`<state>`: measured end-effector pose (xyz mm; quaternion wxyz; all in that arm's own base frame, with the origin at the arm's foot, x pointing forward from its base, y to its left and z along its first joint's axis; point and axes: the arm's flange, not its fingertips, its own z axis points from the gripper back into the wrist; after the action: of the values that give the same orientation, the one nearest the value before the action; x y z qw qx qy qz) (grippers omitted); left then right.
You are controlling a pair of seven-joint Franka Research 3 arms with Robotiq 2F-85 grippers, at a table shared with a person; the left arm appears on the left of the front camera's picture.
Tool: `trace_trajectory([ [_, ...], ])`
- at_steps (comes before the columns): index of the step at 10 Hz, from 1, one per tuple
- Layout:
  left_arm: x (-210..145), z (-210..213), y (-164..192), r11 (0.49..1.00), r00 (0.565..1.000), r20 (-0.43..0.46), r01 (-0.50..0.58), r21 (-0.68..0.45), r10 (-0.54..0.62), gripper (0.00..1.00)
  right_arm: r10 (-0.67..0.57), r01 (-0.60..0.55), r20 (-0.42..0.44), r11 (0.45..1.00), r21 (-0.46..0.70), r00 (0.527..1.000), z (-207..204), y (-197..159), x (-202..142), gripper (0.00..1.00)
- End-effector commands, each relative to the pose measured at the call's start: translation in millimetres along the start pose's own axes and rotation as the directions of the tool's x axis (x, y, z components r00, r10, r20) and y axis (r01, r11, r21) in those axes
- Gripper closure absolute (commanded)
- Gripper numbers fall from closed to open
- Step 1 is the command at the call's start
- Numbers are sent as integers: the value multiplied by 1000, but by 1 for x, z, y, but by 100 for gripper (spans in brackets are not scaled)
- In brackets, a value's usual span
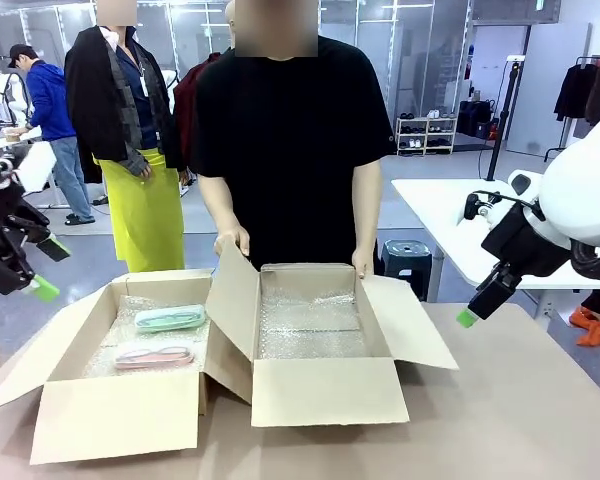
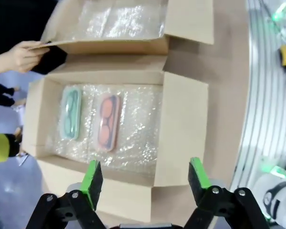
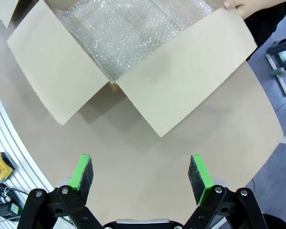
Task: Pack the glasses set securely to prepare it for shipping.
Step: Position the Package Box on the left side of the table.
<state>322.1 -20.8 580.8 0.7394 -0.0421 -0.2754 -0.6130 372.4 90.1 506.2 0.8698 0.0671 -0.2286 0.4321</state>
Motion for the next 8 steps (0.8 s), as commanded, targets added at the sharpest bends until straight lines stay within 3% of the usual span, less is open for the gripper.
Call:
trace_trajectory([
  [1, 10, -12, -2, 999, 996, -91, -20, 30, 23, 9, -24, 24, -14, 1000, -6, 1000, 1, 2, 3, 0],
  [4, 10, -13, 3, 998, 997, -56, -45, -33, 43, 9, -24, 24, -14, 1000, -6, 1000, 1, 2, 3, 0],
  [5, 16, -15, -1, 1000, 996, -93, -11, 2, 12, 9, -24, 24, -14, 1000, -6, 1000, 1, 2, 3, 0],
  [8, 16, -15, -1, 1000, 996, -93, -11, 2, 12, 9, -24, 24, -14, 1000, -6, 1000, 1, 2, 3, 0],
])
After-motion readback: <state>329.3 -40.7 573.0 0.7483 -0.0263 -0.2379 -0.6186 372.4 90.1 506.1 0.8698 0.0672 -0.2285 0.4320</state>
